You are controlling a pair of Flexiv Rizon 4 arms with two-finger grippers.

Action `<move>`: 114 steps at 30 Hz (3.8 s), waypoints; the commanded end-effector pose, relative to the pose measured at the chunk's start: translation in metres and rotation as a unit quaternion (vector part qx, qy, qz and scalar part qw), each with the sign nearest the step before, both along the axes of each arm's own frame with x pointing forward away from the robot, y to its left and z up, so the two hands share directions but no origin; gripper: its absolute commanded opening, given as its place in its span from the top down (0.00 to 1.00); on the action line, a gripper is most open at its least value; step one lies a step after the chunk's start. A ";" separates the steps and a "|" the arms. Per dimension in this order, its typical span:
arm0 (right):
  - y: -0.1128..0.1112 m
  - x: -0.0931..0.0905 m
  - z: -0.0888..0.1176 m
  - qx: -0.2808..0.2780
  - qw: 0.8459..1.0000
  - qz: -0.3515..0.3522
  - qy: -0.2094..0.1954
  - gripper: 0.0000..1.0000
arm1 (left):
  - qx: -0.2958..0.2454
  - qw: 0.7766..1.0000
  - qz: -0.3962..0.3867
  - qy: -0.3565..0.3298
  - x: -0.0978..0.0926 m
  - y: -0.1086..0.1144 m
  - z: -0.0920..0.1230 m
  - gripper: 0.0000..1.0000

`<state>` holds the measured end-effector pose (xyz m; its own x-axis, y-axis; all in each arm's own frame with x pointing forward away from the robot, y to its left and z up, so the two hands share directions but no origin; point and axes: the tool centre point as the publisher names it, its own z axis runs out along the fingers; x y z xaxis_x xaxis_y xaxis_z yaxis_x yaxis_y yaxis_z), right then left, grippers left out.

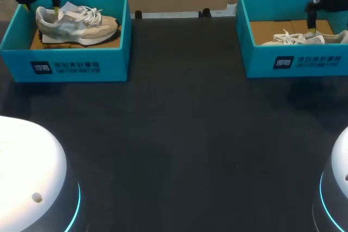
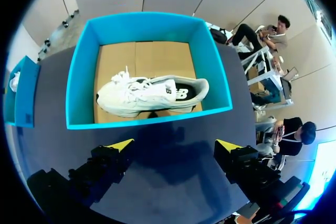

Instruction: Take the shoe out of the shoebox, open the shoe tongue, remove and reinsert the insole, then place the shoe into the shoebox

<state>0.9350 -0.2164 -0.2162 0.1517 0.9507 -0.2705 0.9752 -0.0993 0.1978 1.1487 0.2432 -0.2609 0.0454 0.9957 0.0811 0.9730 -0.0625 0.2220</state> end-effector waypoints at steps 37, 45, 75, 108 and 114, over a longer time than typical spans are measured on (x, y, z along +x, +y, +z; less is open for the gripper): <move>0.000 0.000 0.000 0.000 1.000 0.000 0.000 0.00 | 0.018 0.999 0.003 0.038 0.058 0.045 -0.047 0.53; 0.000 0.000 0.000 0.000 1.000 0.000 0.000 0.00 | 0.008 0.999 -0.004 0.044 0.058 0.046 -0.053 0.53; 0.000 0.000 0.000 0.000 1.000 0.000 0.000 0.00 | 0.019 0.996 0.004 0.089 0.079 0.055 -0.101 0.43; 0.000 0.000 0.000 0.000 1.000 0.000 0.000 0.00 | 0.024 0.994 -0.022 0.100 0.062 0.061 -0.108 0.94; 0.000 0.000 0.000 0.000 1.000 0.000 0.000 0.00 | 0.024 0.995 -0.032 0.095 0.057 0.063 -0.093 1.00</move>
<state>0.9351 -0.2164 -0.2163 0.1517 0.9507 -0.2703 0.9752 -0.0994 0.1979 1.2147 0.3058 -0.3677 0.1249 0.9857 0.1136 0.9915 -0.1283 0.0233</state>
